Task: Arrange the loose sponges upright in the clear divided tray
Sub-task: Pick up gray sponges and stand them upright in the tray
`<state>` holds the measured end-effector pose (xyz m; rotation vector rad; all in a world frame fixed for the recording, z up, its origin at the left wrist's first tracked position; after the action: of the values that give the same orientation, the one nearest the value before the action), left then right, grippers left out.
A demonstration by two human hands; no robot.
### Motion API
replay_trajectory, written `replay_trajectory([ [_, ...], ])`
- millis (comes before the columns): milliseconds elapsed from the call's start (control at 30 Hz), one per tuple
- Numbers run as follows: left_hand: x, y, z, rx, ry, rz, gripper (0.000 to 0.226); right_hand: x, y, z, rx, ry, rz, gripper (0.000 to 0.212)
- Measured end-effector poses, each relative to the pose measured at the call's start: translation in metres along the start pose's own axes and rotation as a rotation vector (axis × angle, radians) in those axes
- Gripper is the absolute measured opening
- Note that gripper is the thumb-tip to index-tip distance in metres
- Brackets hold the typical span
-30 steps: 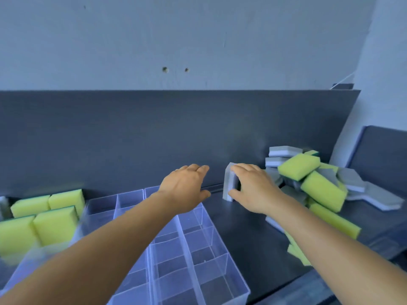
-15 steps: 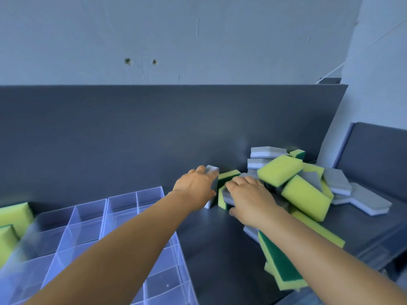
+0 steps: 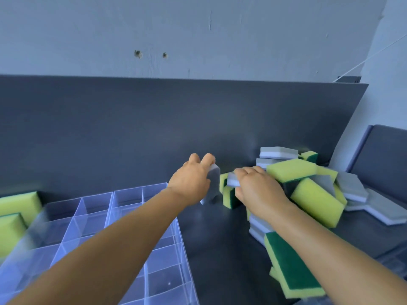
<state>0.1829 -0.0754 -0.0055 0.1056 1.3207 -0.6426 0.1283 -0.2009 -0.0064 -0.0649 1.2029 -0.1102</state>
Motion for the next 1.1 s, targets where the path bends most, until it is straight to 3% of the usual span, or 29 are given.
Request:
replay_trajectory([
  [133, -0.031, 0.003, -0.014, 0.054, -0.088, -0.033, 0.056, -0.027, 0.006, 0.001, 0.009, -0.120, 0.110, 0.046],
  [300, -0.078, 0.010, -0.042, 0.092, -0.237, 0.053, 0.033, -0.059, 0.035, 0.001, -0.054, -0.251, 0.332, 0.047],
  [400, -0.100, 0.022, -0.065, 0.069, -0.215, 0.073, 0.026, -0.074, 0.060, -0.002, -0.124, -0.300, 0.424, 0.046],
  [567, -0.128, 0.057, -0.108, 0.018, -0.115, 0.188, 0.057, -0.093, 0.106, -0.013, -0.225, -0.282, 0.576, 0.051],
  [667, -0.150, 0.075, -0.139, -0.033, -0.134, 0.216, 0.047, -0.107, 0.139, -0.024, -0.294, -0.255, 0.624, 0.052],
  [767, -0.174, 0.092, -0.174, -0.041, -0.168, 0.214, 0.038, -0.121, 0.176, -0.036, -0.346, -0.244, 0.626, 0.039],
  [1100, -0.242, 0.161, -0.291, -0.120, -0.198, 0.163, 0.038, -0.162, 0.310, -0.084, -0.412, -0.111, 0.785, 0.028],
])
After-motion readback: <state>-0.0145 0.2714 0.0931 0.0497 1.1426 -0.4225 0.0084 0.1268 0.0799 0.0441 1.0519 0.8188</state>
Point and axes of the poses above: each hand's wrist, its own z-axis towards the middle knuckle, its own x-axis out of the palm, y = z × x, the point moved 7 cm from there along z, towards the middle knuckle, and after that the axes turned 2 degrees about -z, right-handed, at the moved point
